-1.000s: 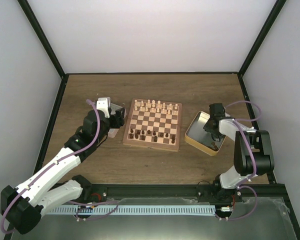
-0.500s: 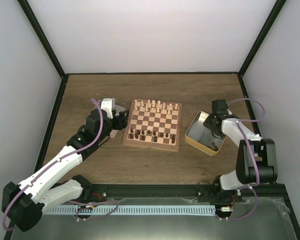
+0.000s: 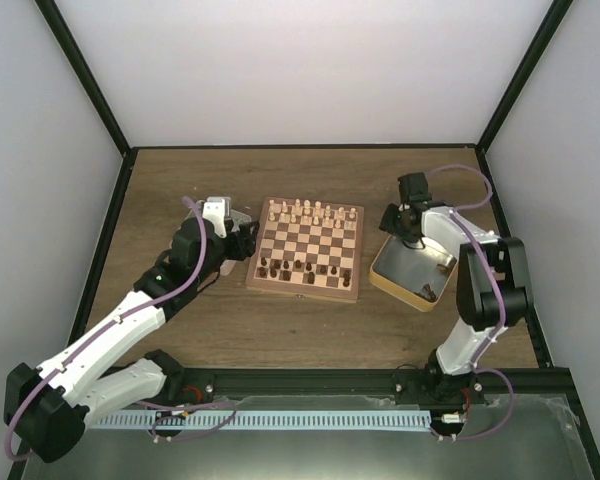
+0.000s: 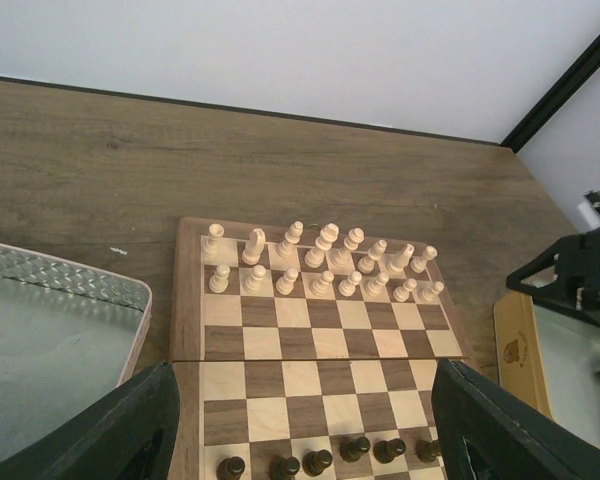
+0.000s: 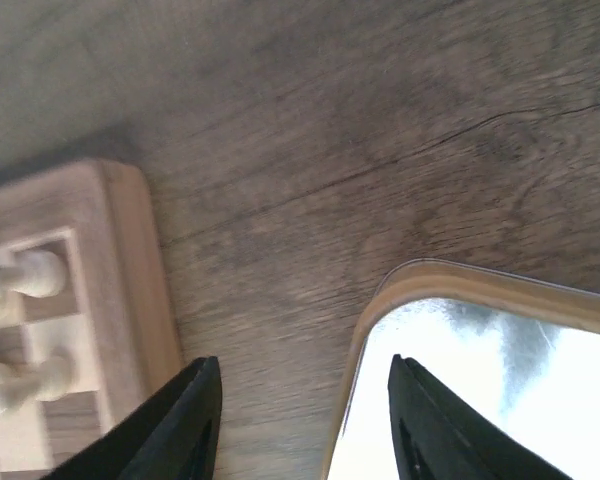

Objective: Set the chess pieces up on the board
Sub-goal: Adjust the storage box at the center of the board, then pick up the chess piece from the storage box, then place the chess piece on the chessboard.

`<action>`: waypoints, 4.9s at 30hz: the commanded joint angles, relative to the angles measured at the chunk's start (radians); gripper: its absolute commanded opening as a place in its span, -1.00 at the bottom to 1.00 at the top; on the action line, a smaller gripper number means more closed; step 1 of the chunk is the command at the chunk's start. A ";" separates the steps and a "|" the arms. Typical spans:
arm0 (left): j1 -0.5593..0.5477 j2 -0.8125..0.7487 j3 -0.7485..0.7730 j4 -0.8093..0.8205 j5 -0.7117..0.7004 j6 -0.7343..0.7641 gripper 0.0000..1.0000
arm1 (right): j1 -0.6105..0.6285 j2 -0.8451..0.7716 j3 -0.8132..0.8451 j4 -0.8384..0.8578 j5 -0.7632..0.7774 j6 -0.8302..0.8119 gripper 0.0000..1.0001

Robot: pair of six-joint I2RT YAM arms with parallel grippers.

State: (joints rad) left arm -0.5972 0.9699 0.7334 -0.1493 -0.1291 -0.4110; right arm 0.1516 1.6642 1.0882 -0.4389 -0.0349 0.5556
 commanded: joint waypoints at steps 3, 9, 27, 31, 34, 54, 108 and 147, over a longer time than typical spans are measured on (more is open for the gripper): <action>0.003 0.007 0.008 0.014 -0.007 0.012 0.42 | 0.021 0.073 0.053 -0.066 0.049 -0.048 -0.33; 0.003 0.016 0.011 0.014 -0.003 0.012 0.42 | 0.023 0.081 0.054 -0.022 0.043 -0.226 -0.88; 0.004 0.030 0.012 0.017 0.000 0.009 0.42 | 0.055 -0.045 -0.070 -0.076 -0.162 -0.373 -0.78; 0.004 0.026 0.011 0.017 -0.003 0.009 0.42 | 0.055 -0.127 -0.070 -0.068 -0.043 -0.263 -0.23; 0.004 0.026 0.010 0.016 -0.005 0.009 0.42 | 0.054 -0.213 -0.080 -0.045 0.106 -0.136 -0.08; 0.004 0.016 0.004 0.011 -0.010 0.012 0.43 | -0.210 -0.100 -0.208 -0.008 0.339 0.404 -0.31; 0.004 0.026 0.002 0.019 0.014 0.008 0.43 | -0.215 -0.043 -0.239 0.105 0.217 0.267 -0.91; 0.005 0.183 0.059 0.416 0.681 -0.560 -0.07 | 0.342 -0.158 0.100 0.278 -1.153 -0.511 -0.93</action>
State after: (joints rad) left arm -0.5926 1.1339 0.8028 0.2070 0.5140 -0.9131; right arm 0.4797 1.4895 1.1297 -0.1257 -1.1587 0.0853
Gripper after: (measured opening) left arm 0.512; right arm 0.135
